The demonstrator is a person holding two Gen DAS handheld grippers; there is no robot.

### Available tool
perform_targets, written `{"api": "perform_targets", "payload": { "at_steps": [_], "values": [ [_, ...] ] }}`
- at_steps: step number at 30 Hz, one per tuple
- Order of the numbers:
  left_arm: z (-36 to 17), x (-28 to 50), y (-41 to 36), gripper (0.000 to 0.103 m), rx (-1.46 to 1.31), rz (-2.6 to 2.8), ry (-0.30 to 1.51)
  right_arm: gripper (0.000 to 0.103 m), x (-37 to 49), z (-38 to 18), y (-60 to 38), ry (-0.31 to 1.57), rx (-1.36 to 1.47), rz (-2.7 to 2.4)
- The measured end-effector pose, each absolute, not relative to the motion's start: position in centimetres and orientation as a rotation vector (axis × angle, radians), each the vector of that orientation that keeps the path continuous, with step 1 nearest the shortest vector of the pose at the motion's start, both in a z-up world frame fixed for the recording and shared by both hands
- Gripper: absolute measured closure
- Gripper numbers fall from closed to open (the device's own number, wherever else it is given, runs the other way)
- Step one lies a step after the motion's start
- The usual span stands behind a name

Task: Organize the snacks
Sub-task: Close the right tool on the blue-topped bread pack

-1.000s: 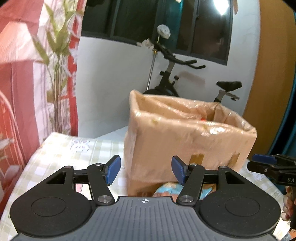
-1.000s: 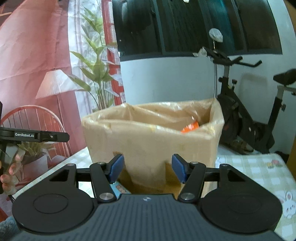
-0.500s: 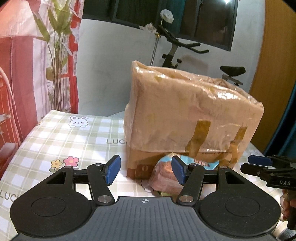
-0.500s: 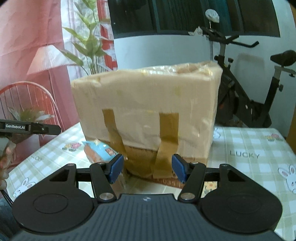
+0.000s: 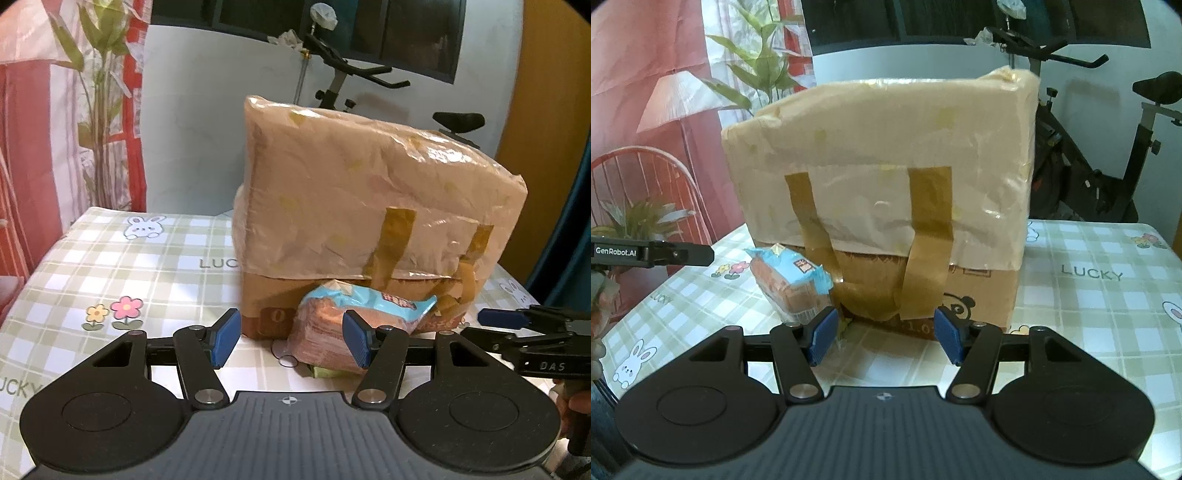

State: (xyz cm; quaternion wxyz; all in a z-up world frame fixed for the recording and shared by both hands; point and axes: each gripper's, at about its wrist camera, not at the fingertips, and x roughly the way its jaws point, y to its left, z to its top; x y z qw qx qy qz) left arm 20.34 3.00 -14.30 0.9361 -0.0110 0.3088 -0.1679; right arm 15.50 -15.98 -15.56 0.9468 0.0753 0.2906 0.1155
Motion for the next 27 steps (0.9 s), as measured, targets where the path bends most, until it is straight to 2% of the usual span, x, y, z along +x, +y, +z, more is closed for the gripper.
{"api": "perform_targets", "payload": {
  "at_steps": [12, 19, 25, 27],
  "values": [
    [-16.7, 21.8, 1.8, 0.04, -0.027, -0.392, 0.699, 0.042, 17.1, -17.3, -12.7, 0.657, 0.104, 0.317],
    [-16.7, 22.0, 3.0, 0.04, -0.053, -0.362, 0.702, 0.032, 19.4, -17.4, -9.3, 0.626, -0.012, 0.406],
    [-16.9, 22.0, 3.9, 0.04, -0.068, -0.336, 0.715, 0.032, 21.9, -17.8, -8.0, 0.621, -0.019, 0.443],
    [-17.0, 21.9, 4.0, 0.04, -0.071, -0.334, 0.72, 0.038, 22.2, -17.8, -7.9, 0.616, -0.019, 0.452]
  ]
}}
